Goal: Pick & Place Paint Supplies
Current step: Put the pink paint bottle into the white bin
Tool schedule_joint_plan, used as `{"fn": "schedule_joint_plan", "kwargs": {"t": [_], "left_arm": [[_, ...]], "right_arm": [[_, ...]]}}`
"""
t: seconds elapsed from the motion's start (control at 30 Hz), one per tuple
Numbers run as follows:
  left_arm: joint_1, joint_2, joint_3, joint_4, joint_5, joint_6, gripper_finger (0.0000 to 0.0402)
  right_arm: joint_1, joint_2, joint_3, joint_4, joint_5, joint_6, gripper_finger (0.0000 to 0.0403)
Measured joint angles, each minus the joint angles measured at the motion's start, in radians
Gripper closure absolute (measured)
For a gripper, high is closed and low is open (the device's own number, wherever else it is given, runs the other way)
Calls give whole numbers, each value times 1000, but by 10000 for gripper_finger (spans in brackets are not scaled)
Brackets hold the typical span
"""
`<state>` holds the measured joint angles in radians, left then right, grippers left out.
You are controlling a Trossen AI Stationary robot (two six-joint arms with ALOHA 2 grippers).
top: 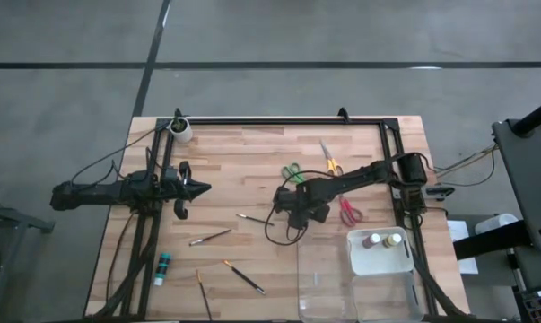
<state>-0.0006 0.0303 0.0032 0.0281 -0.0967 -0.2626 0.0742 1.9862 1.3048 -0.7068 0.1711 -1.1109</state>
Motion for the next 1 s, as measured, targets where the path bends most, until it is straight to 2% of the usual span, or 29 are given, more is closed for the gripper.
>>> {"fn": "schedule_joint_plan", "kwargs": {"t": [0.23, 0.4, 0.7, 1.0], "left_arm": [[0, 0, 0, 0, 0, 0, 401], [0, 0, 0, 0, 0, 0, 401], [0, 0, 0, 0, 0, 0, 401], [0, 0, 0, 0, 0, 0, 401]], "right_arm": [[-3, 3, 0, -17, -8, -6, 219], [-4, 3, 0, -19, -7, -12, 249], [-8, 3, 0, -19, -4, 27, 256], [-11, -11, -3, -5, 23, 204, 258]]}}
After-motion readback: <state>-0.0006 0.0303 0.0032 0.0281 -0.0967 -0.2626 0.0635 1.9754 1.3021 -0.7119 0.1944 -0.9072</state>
